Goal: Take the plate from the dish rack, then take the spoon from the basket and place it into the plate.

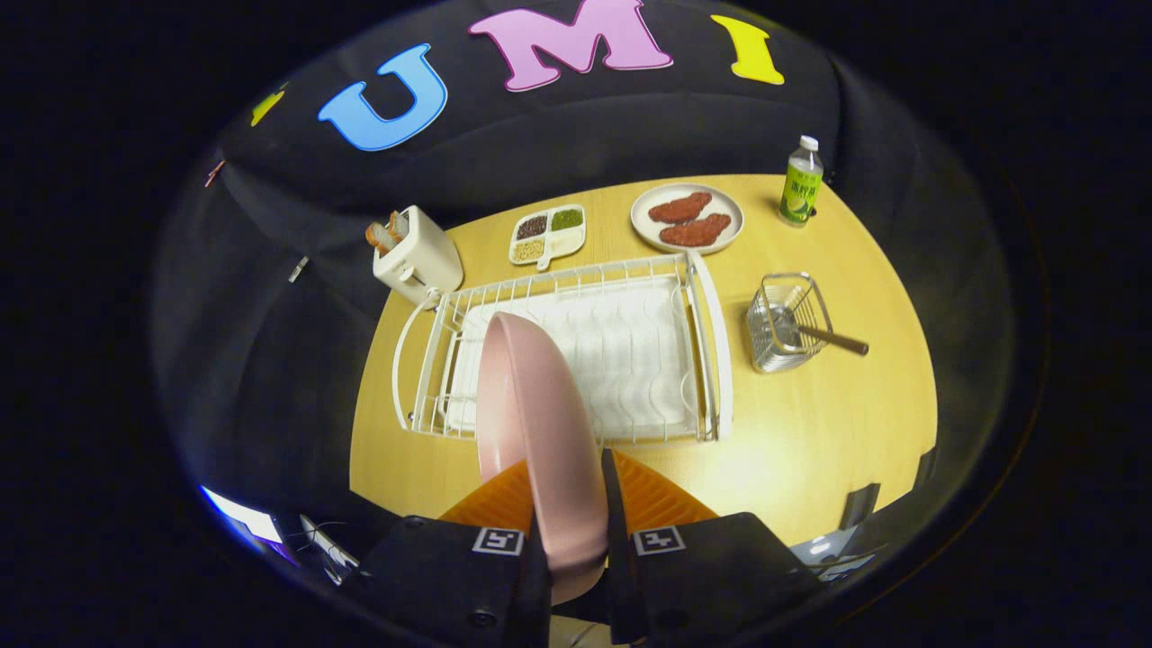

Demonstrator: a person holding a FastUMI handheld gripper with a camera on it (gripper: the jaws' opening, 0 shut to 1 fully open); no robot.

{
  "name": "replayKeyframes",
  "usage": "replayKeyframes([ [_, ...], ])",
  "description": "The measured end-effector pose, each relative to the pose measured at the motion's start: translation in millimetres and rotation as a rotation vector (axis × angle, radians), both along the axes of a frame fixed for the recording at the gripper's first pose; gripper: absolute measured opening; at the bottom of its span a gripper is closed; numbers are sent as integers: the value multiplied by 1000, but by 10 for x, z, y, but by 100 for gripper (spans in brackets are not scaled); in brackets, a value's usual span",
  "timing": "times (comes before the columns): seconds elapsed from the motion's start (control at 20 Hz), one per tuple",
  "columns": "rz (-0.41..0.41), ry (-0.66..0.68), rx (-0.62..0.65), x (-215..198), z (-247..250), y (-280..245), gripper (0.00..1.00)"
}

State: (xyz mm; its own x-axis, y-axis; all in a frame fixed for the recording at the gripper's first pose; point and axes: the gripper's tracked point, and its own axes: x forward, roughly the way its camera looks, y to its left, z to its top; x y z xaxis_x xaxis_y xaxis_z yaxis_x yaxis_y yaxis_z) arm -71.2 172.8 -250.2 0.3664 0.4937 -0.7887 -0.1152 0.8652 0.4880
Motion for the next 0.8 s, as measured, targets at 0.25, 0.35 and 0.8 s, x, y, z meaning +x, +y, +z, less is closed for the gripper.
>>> replayKeyframes([
  [0.25, 46, 111, 57, -673, -561, 107, 29],
  [0.35, 37, 154, 72, -822, -799, 168, 29],
  [0.8, -27, 185, 103, -768, -1365, 301, 30],
])
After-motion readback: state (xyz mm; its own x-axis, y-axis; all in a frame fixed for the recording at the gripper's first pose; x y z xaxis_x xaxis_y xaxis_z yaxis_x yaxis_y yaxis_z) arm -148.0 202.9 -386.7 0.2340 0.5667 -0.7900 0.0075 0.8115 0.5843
